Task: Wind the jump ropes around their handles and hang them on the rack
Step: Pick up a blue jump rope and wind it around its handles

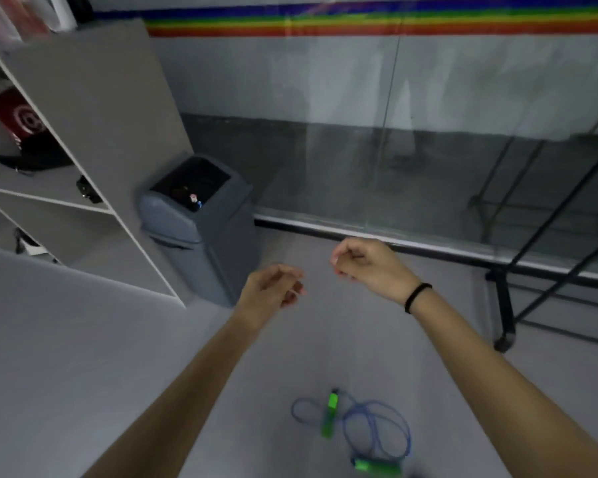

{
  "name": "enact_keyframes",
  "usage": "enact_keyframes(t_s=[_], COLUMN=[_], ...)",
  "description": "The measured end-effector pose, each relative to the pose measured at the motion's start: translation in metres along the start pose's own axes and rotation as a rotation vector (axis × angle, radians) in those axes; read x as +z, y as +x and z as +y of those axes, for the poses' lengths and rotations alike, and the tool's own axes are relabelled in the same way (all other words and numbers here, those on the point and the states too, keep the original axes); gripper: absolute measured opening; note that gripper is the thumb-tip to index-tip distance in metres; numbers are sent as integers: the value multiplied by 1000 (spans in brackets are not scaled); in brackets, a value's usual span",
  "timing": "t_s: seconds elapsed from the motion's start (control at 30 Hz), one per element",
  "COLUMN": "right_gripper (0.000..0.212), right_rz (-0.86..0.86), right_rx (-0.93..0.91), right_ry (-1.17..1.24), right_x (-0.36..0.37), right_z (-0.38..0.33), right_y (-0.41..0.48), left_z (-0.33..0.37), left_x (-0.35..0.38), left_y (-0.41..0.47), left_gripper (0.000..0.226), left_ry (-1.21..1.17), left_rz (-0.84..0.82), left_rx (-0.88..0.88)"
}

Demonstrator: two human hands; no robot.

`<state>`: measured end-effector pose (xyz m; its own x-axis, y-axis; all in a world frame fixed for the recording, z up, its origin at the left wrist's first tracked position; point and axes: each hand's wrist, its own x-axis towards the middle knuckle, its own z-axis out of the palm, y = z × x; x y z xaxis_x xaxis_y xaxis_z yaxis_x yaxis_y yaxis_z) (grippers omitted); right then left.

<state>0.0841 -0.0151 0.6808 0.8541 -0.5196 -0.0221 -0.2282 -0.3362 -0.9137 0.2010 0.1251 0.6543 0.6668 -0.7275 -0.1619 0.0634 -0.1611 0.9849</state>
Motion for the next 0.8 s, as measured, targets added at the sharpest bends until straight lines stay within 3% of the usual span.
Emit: enact_keyframes(t_s=[0.13, 0.27, 0.47, 0.57, 0.67, 0.8], right_gripper=[22, 19, 20, 6, 35, 49], right_rz=[-29, -62, -13, -93, -205, -261], right_rx=[133, 334, 529, 610, 744, 783], right_ry=[23, 54, -88, -355, -586, -829], right_x=[40, 82, 162, 215, 270, 322], right_z=[31, 133, 360, 505, 652, 783], right_y=[-12, -26, -60, -78, -108, -145], left_z=[-37, -118, -323, -441, -552, -660], left_x=[-23, -24, 3, 20, 26, 24], left_y=[-12, -6, 16, 29, 45, 59], left_gripper=[24, 22, 25, 24, 22, 20], left_ry=[14, 26, 25, 16, 15, 34], left_rz=[-21, -26, -44, -71, -82, -56], left_rx=[-90, -151, -226, -259, -267, -229])
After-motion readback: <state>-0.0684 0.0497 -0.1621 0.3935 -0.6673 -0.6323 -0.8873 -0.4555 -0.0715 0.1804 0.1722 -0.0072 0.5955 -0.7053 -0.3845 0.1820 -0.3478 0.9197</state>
